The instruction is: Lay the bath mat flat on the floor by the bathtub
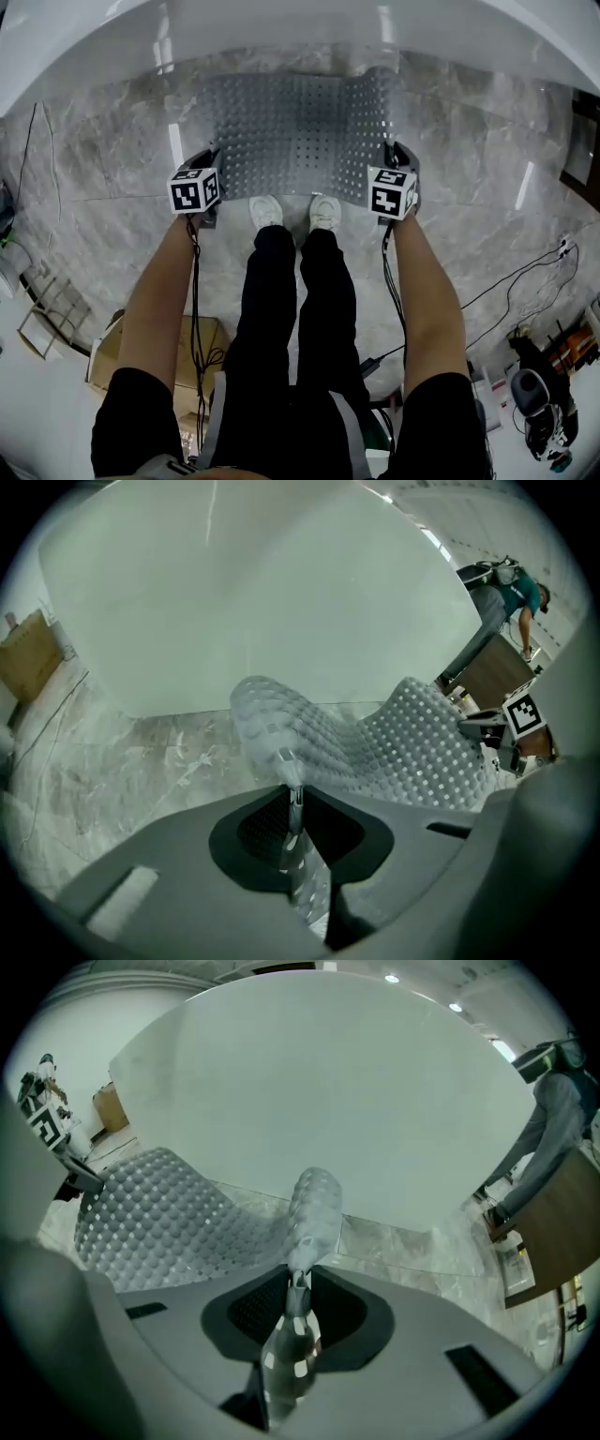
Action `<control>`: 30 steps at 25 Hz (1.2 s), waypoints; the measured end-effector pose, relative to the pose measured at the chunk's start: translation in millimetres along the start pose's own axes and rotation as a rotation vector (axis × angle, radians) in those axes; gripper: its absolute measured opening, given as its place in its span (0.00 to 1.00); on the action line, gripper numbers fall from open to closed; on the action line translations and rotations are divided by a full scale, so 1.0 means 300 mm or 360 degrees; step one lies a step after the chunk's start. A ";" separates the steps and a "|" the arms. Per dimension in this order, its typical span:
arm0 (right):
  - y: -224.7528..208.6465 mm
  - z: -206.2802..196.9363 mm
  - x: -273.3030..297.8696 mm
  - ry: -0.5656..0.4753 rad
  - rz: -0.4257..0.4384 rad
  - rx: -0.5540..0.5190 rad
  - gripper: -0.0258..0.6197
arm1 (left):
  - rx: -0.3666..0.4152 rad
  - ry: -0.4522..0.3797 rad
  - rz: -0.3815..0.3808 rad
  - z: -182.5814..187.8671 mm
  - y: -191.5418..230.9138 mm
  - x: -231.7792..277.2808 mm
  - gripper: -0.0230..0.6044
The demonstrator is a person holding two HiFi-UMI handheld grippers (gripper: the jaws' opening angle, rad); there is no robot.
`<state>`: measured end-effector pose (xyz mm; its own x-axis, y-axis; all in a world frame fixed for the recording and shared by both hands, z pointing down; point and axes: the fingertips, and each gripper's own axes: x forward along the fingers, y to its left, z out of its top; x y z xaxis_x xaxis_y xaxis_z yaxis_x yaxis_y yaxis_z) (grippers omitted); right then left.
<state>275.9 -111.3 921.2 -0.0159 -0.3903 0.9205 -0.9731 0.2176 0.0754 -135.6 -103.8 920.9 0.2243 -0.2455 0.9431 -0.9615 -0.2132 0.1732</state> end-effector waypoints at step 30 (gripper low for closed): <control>0.050 -0.005 0.063 -0.0043 0.0008 0.0168 0.19 | -0.0033 -0.0108 0.0223 0.026 0.125 0.034 0.14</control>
<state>261.3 -114.2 940.4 -0.0256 -0.4137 0.9100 -0.9918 0.1247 0.0288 -168.0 -121.6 934.8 0.0970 -0.3348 0.9373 -0.9871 -0.1530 0.0475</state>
